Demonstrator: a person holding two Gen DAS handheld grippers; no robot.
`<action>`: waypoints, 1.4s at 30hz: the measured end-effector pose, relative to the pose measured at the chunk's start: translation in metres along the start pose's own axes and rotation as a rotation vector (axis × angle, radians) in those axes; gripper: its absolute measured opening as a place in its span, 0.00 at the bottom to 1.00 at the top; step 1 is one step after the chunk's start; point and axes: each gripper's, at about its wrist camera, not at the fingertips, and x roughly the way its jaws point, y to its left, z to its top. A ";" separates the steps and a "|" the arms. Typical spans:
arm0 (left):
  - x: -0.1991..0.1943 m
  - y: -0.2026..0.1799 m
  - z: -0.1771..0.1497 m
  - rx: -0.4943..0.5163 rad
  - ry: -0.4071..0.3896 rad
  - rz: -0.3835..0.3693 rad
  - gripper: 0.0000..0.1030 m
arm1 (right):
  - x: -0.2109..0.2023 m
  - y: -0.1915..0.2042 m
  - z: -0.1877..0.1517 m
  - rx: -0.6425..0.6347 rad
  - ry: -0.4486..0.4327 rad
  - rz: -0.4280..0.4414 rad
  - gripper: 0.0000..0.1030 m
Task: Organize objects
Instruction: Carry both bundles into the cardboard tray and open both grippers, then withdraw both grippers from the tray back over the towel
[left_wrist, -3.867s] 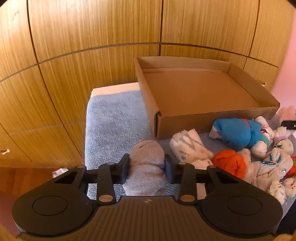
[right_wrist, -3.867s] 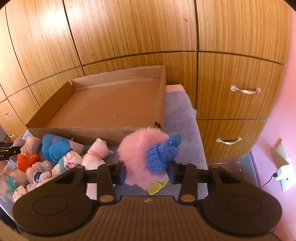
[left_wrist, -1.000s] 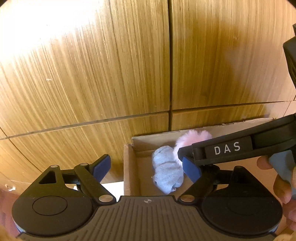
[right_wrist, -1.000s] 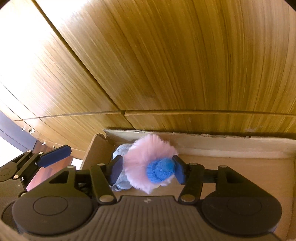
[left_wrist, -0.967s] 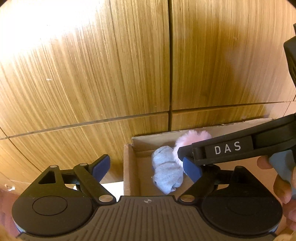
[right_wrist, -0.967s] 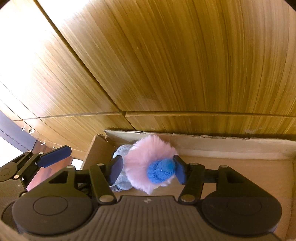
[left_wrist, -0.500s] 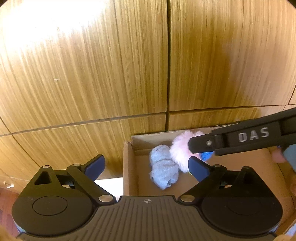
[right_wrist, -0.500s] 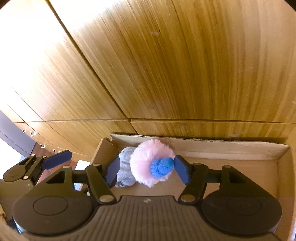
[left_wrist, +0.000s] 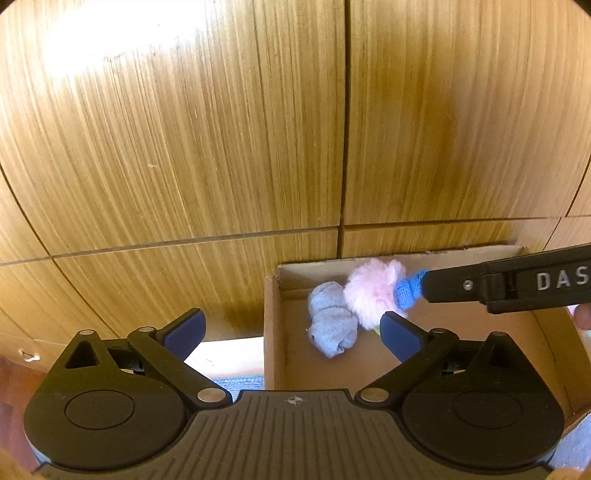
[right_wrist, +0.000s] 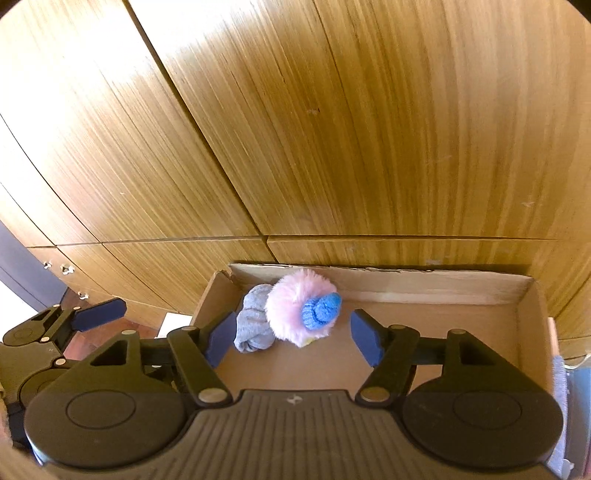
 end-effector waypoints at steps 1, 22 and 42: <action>-0.002 -0.001 0.000 0.004 0.006 0.000 0.99 | -0.003 0.001 -0.001 -0.002 0.002 -0.004 0.63; -0.145 0.036 -0.054 -0.026 -0.111 -0.008 1.00 | -0.155 0.024 -0.058 -0.105 -0.151 0.030 0.77; -0.163 0.025 -0.250 0.011 -0.049 0.104 1.00 | -0.147 0.035 -0.307 -0.084 -0.264 -0.367 0.90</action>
